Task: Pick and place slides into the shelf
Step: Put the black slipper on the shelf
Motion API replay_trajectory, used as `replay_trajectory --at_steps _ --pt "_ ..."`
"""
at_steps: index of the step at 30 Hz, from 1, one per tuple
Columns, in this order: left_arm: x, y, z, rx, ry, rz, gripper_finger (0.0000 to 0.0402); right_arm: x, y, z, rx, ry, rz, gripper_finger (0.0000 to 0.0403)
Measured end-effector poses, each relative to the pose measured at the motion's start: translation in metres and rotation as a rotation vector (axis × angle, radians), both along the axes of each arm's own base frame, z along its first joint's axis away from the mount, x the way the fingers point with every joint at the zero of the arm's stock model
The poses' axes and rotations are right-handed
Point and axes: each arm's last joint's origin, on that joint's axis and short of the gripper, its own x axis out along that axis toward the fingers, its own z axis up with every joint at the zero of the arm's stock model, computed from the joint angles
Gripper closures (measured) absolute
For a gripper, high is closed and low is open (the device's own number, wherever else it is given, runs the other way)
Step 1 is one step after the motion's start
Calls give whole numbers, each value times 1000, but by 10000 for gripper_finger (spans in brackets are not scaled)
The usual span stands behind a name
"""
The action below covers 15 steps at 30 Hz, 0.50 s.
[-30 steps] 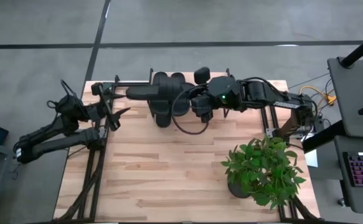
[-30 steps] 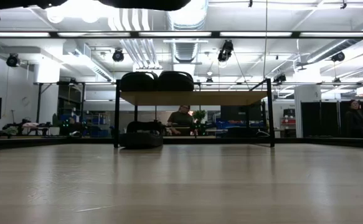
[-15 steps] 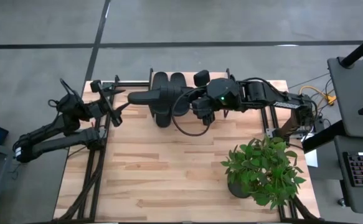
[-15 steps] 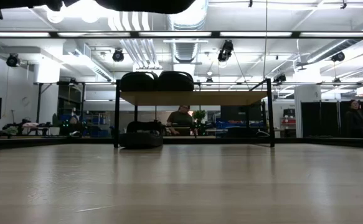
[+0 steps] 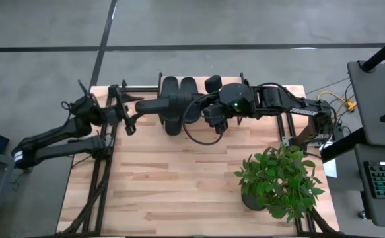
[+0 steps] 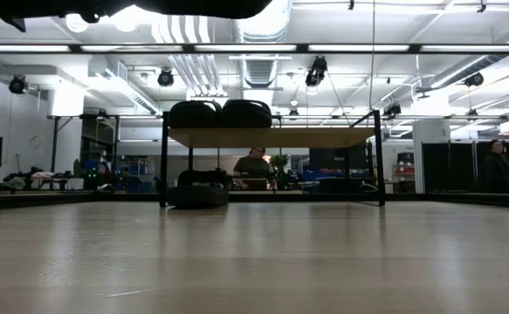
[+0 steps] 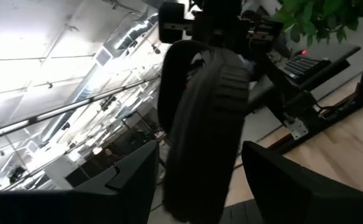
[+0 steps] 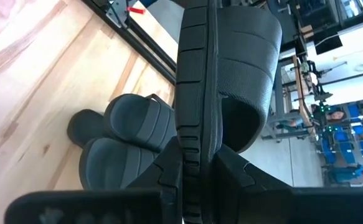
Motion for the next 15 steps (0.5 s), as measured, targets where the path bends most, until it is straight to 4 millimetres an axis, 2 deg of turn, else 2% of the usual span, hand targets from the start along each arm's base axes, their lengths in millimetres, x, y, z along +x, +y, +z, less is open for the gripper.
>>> replay_trajectory --at_steps 10,15 --pt "5 0 1 18 -8 -73 190 -1 -5 -1 5 12 -24 362" --pt "6 -1 2 6 -24 -92 222 -1 -6 -2 3 22 -28 362"
